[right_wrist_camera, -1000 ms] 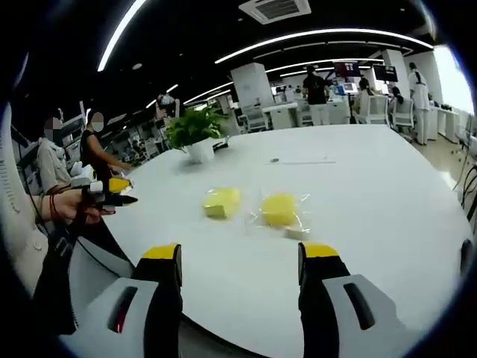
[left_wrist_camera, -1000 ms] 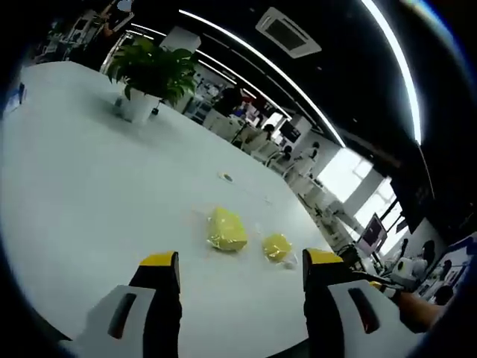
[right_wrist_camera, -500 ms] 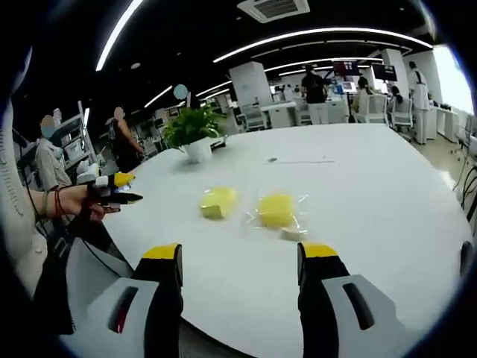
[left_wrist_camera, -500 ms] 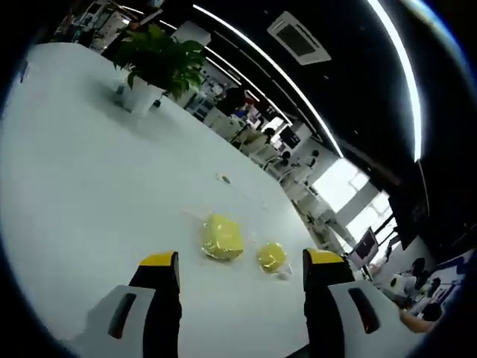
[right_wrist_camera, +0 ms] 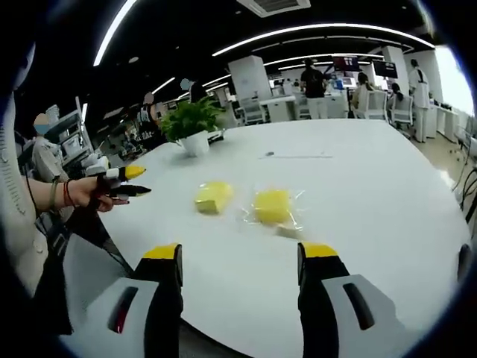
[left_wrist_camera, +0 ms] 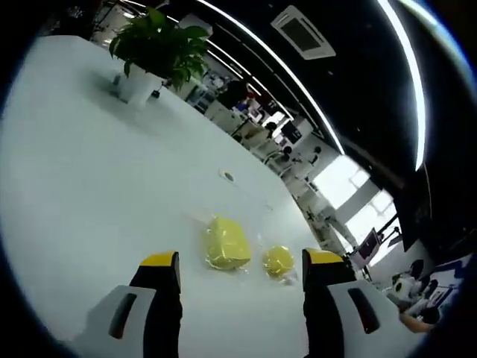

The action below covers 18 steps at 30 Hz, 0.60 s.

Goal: Compare the silicone blocks by pressing each to a similar depth, holding the contact briefly, and releasing to observe deformation and rebound differences across the visible hardness samples.

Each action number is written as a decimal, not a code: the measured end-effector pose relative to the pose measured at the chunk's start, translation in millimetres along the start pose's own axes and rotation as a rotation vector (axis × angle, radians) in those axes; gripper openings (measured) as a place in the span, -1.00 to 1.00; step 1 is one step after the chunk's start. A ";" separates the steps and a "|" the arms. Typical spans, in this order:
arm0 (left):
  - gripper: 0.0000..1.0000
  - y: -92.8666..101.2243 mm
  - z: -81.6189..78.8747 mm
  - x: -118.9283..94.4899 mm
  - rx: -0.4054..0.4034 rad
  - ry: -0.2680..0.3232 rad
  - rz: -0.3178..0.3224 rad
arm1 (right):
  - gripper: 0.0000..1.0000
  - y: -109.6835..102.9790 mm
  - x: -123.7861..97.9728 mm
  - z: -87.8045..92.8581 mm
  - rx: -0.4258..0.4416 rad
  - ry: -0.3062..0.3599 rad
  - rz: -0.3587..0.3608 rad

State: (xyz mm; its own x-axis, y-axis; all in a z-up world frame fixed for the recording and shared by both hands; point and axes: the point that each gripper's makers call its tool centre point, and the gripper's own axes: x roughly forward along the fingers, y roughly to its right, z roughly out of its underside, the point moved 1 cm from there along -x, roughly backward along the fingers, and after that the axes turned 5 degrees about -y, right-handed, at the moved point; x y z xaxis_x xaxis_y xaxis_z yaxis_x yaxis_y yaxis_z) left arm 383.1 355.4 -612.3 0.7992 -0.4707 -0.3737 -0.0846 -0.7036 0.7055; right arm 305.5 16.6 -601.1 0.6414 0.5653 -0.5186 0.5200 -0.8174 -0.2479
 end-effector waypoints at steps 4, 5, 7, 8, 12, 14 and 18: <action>0.31 -2.5 0.4 11.6 -0.012 -0.008 -0.001 | 0.15 3.9 2.8 0.0 -0.004 -0.008 -0.002; 0.31 -3.1 0.6 13.9 -0.016 -0.009 0.000 | 0.14 4.5 3.6 0.2 -0.006 -0.012 -0.003; 0.31 -4.8 0.8 19.7 -0.022 -0.014 0.000 | 0.14 5.9 4.8 0.7 -0.008 -0.019 -0.002; 0.31 -5.7 1.0 23.2 -0.024 -0.018 0.000 | 0.14 6.5 5.4 0.9 -0.008 -0.022 -0.002; 0.30 -8.8 0.7 33.2 -0.042 -0.026 0.006 | 0.14 7.7 6.5 0.7 -0.009 -0.029 -0.001; 0.30 -11.8 0.1 41.6 -0.044 -0.036 0.004 | 0.14 9.4 7.7 1.4 -0.010 -0.040 0.002; 0.29 -16.3 -1.8 58.4 -0.047 -0.052 0.009 | 0.13 11.3 9.1 2.1 -0.010 -0.051 0.006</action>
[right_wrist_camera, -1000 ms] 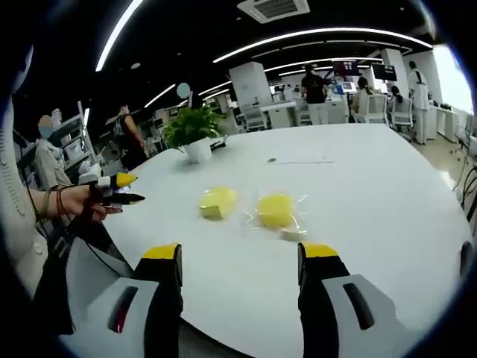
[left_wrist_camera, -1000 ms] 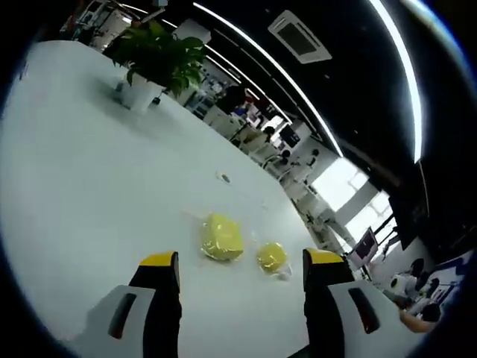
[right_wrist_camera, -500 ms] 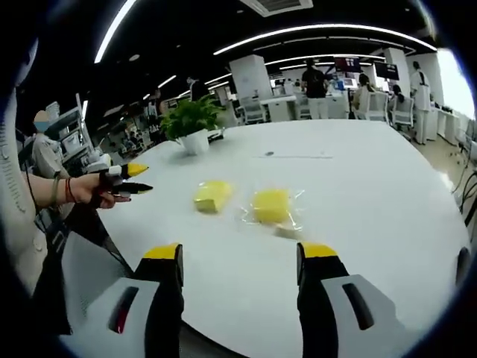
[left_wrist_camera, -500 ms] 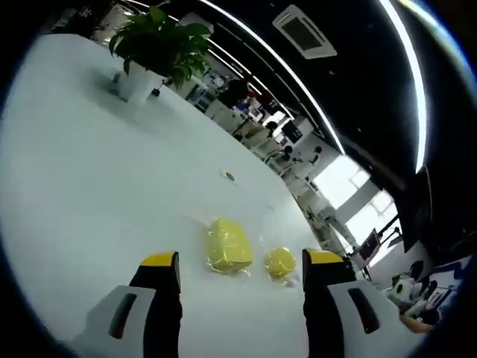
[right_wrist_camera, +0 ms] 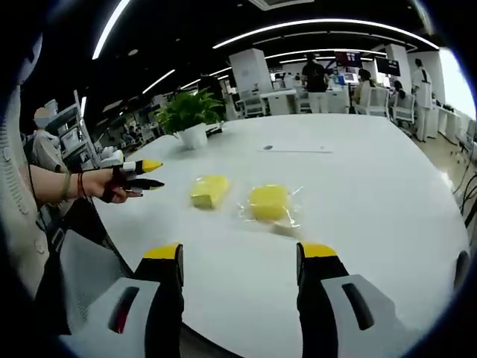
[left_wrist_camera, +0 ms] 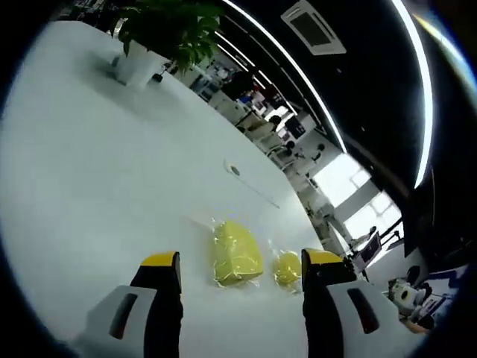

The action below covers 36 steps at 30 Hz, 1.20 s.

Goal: Compare the silicone blocks by pressing each to a similar depth, holding the contact briefly, and releasing to observe deformation and rebound differences across the visible hardness samples.

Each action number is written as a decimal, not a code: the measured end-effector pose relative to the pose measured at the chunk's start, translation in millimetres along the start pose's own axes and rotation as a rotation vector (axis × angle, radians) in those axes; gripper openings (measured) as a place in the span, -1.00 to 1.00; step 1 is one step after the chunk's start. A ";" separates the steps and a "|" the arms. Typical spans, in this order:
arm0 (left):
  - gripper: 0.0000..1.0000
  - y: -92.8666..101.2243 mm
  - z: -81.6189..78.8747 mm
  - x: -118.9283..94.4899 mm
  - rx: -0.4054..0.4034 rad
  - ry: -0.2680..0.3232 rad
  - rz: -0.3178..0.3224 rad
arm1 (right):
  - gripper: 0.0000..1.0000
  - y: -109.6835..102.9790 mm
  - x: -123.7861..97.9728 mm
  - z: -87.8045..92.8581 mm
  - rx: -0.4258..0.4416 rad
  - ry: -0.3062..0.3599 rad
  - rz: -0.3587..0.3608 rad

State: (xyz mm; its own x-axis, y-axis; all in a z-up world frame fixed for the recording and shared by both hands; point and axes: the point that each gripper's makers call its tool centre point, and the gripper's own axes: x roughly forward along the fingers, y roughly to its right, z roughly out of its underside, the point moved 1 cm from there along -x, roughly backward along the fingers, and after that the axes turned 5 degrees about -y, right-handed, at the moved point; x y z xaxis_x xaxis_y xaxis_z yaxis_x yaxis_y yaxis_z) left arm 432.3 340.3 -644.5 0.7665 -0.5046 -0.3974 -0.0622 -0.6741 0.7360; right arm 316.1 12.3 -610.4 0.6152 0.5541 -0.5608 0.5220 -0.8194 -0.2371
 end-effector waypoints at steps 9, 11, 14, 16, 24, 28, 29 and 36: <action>0.30 -6.7 -2.5 35.2 -0.063 -0.013 0.016 | 0.16 4.3 2.0 0.6 -0.003 -0.015 0.010; 0.29 -6.9 -3.6 41.3 -0.063 -0.013 0.020 | 0.16 5.8 1.3 0.5 -0.005 -0.015 0.015; 0.30 -7.6 -3.2 53.8 -0.056 -0.032 0.019 | 0.15 8.5 0.0 2.2 -0.003 -0.019 0.023; 0.30 -9.1 -3.7 59.0 -0.055 -0.041 0.016 | 0.15 10.1 -1.0 3.2 -0.001 -0.022 0.027; 0.28 -14.4 -4.6 77.0 -0.085 -0.035 0.017 | 0.15 17.3 -6.3 5.9 0.006 -0.027 0.050; 0.27 -16.2 -3.0 84.7 -0.091 -0.047 0.020 | 0.15 21.0 -7.3 6.7 0.008 -0.030 0.058; 0.27 -16.8 -3.3 86.3 -0.094 -0.046 0.021 | 0.15 21.9 -7.5 6.9 0.010 -0.031 0.059; 0.24 -23.3 -6.6 97.5 -0.118 -0.038 0.017 | 0.14 25.0 -6.0 7.1 0.011 -0.038 0.067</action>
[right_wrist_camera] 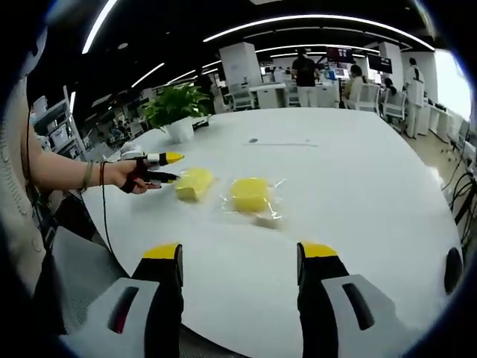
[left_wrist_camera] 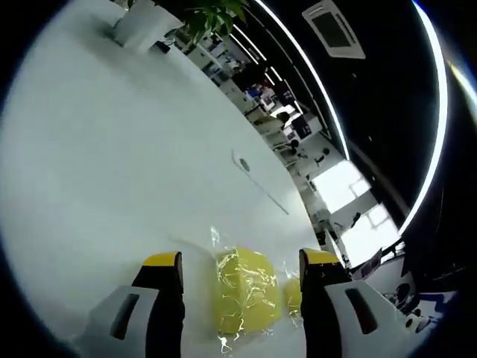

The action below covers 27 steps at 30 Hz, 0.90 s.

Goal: Compare the silicone blocks by pressing each to a similar depth, holding the contact briefly, and releasing to observe deformation and rebound differences across the visible hardness samples.

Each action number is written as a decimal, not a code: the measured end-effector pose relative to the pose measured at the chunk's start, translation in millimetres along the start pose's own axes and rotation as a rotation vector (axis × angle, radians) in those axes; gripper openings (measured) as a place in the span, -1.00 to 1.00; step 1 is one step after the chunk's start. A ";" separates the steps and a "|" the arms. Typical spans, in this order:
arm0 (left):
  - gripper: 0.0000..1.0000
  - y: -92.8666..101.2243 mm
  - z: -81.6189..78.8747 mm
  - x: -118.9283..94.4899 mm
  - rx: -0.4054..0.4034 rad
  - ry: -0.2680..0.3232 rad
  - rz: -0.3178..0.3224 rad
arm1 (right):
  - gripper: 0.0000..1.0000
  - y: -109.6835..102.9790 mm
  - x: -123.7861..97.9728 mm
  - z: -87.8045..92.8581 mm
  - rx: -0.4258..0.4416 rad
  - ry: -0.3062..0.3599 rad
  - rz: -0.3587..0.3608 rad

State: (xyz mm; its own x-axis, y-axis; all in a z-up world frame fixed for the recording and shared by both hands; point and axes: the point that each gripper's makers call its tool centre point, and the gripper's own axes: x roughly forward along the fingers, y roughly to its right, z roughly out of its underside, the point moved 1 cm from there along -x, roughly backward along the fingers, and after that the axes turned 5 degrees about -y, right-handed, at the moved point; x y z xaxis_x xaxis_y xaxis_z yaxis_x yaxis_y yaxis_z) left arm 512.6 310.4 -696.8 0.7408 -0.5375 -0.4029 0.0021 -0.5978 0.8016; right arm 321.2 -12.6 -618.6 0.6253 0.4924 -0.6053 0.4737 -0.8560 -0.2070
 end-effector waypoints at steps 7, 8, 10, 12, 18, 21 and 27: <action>0.20 -3.3 -0.6 8.2 -0.018 -0.002 0.006 | 0.14 4.5 -1.4 3.8 -0.003 -0.017 0.009; 0.19 -3.3 -1.5 10.0 -0.022 0.000 0.011 | 0.14 5.6 -2.0 4.9 -0.001 -0.019 0.011; 0.14 -3.0 -2.1 10.3 -0.027 0.003 0.015 | 0.14 7.1 -3.3 6.7 0.005 -0.023 0.016; 0.08 -3.8 -3.1 13.7 -0.034 0.007 0.018 | 0.14 8.8 -4.1 9.3 0.009 -0.031 0.021; -0.04 -6.2 -5.6 18.1 -0.038 0.007 0.022 | 0.13 9.8 -3.9 12.2 0.011 -0.043 0.020; -0.11 -7.1 -6.6 20.5 -0.041 0.005 0.024 | 0.13 9.7 -5.0 12.7 0.005 -0.051 0.020; -0.37 -11.7 -1.3 26.0 -0.002 -0.023 0.009 | 0.14 11.7 -6.7 10.7 0.004 -0.048 0.025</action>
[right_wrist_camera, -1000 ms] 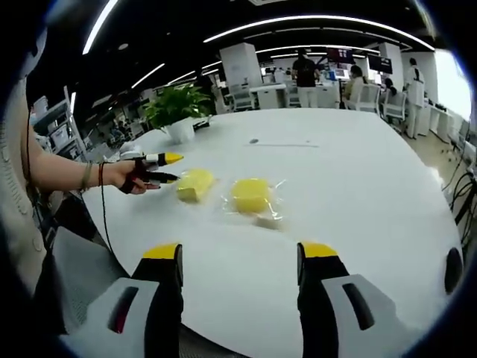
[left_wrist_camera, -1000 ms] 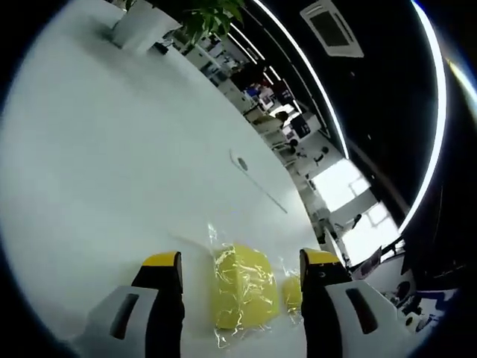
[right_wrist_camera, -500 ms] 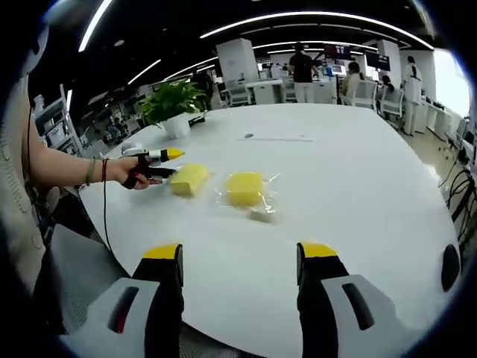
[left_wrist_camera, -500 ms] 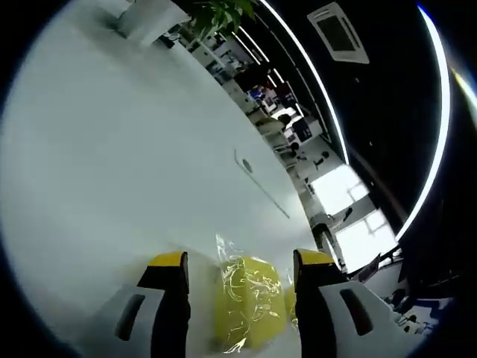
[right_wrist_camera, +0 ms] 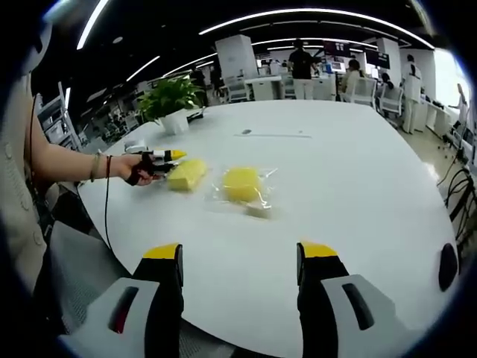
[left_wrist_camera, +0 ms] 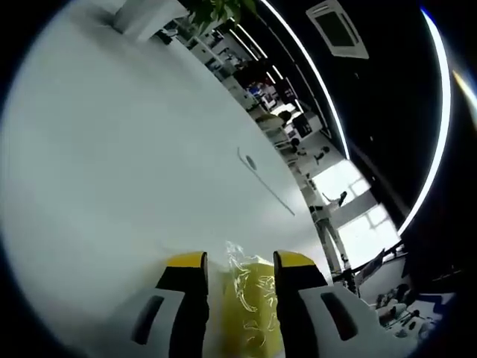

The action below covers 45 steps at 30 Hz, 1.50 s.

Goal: Compare the silicone blocks by pressing each to a similar depth, holding the contact briefly, and releasing to observe deformation and rebound differences across the visible hardness samples.

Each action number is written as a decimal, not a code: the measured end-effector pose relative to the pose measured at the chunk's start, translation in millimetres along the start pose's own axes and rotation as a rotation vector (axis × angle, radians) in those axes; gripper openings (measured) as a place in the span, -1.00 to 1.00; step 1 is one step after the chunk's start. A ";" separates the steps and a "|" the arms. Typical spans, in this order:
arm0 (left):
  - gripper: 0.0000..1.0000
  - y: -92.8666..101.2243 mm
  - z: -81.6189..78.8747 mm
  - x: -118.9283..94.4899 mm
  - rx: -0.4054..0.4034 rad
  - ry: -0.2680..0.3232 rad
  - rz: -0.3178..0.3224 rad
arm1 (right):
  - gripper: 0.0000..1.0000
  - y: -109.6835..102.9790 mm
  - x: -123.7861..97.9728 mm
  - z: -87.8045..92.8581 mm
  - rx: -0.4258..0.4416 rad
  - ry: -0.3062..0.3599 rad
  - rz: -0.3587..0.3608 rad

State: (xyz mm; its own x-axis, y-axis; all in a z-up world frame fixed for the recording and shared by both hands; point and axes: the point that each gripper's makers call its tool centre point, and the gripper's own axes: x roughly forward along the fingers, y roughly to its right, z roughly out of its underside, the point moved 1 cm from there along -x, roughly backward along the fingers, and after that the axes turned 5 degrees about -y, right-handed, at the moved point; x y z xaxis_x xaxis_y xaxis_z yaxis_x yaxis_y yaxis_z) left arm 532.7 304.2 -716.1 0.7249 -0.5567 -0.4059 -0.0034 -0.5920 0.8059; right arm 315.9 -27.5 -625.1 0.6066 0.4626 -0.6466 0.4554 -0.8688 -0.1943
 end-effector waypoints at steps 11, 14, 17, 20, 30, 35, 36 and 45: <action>-0.76 4.5 -0.3 3.1 0.009 0.012 0.023 | 0.13 1.8 2.6 6.0 -0.004 -0.021 -0.002; -0.82 5.5 -0.2 2.6 0.008 0.013 0.028 | 0.13 2.7 2.9 5.2 -0.005 -0.019 0.000; -0.89 5.6 -1.4 2.1 0.001 0.017 0.030 | 0.13 2.8 3.1 4.3 -0.005 -0.017 0.000; -0.97 6.0 -4.1 0.2 -0.001 0.030 0.027 | 0.12 2.1 3.9 3.7 -0.005 -0.015 -0.002; -1.00 14.9 -6.3 -10.7 -0.019 0.026 0.019 | 0.13 -2.5 1.8 -2.5 -0.020 0.005 -0.008; -1.00 26.6 -0.3 -13.2 0.038 -0.020 0.037 | 0.14 -5.0 -0.8 -7.0 -0.027 0.023 -0.011; -1.00 30.1 0.3 -13.6 0.026 -0.020 0.041 | 0.14 -5.7 -1.4 -8.4 -0.029 0.029 -0.011; -1.00 54.0 -1.2 -26.5 0.072 0.003 0.066 | 0.14 -13.3 -9.4 -17.6 -0.043 0.073 -0.019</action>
State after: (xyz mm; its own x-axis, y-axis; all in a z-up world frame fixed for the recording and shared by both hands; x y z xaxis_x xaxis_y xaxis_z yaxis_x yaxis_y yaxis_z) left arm 514.1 287.6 -661.3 0.7235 -0.5941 -0.3516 -0.1003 -0.5944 0.7979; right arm 315.7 -17.2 -603.5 0.6426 0.4919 -0.5875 0.4941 -0.8520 -0.1729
